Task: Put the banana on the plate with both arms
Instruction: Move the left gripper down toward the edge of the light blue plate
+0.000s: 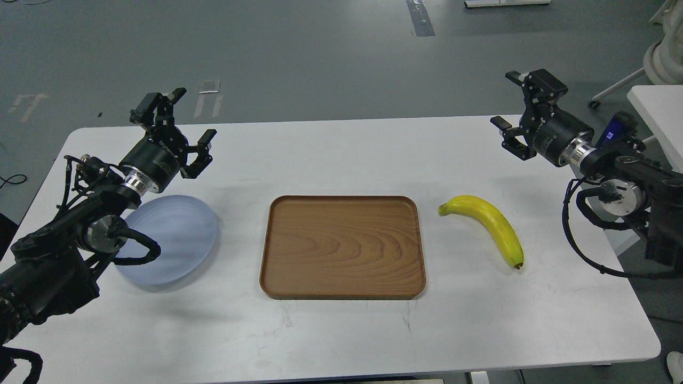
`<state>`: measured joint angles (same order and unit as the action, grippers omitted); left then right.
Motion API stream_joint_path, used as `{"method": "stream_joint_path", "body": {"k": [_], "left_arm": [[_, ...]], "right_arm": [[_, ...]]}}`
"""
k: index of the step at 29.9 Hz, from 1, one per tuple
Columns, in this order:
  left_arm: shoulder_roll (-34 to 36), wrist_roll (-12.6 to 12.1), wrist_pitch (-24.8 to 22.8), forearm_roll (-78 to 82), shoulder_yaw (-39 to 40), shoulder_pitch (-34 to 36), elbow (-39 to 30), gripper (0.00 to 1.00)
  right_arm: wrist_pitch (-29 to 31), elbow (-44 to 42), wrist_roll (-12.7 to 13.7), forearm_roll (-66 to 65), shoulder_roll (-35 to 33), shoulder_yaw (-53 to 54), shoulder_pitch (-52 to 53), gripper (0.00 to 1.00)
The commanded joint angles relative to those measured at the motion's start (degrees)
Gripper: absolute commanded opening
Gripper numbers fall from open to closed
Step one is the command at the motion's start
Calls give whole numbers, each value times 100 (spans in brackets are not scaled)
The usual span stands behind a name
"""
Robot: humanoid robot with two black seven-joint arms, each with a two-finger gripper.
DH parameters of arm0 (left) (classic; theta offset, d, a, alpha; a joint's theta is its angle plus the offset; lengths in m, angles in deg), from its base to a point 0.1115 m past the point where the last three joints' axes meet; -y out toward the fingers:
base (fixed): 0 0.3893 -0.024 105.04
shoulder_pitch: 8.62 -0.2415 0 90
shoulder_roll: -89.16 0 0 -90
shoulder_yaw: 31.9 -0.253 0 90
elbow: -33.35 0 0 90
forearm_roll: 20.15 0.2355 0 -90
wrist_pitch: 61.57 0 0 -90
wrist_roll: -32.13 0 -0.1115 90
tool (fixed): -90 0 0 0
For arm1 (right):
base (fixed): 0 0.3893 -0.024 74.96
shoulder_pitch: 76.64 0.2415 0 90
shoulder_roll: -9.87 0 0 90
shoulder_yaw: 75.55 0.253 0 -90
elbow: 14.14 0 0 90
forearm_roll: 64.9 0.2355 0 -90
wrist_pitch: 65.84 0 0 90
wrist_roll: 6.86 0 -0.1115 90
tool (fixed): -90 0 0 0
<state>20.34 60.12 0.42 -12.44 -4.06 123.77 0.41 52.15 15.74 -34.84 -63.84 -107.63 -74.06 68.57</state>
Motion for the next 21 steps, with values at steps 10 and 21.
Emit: {"method": "stream_joint_path", "body": {"k": [10,21], "left_arm": [[403,1,0,55,-24,121,-2,100],[1941,1,0,3287,-147,947,-634,100]], "right_arm": [[0,-43,-1,-27,-1,9,-1,100],[0,-166,-1,-89,-10,0,8,100]]}}
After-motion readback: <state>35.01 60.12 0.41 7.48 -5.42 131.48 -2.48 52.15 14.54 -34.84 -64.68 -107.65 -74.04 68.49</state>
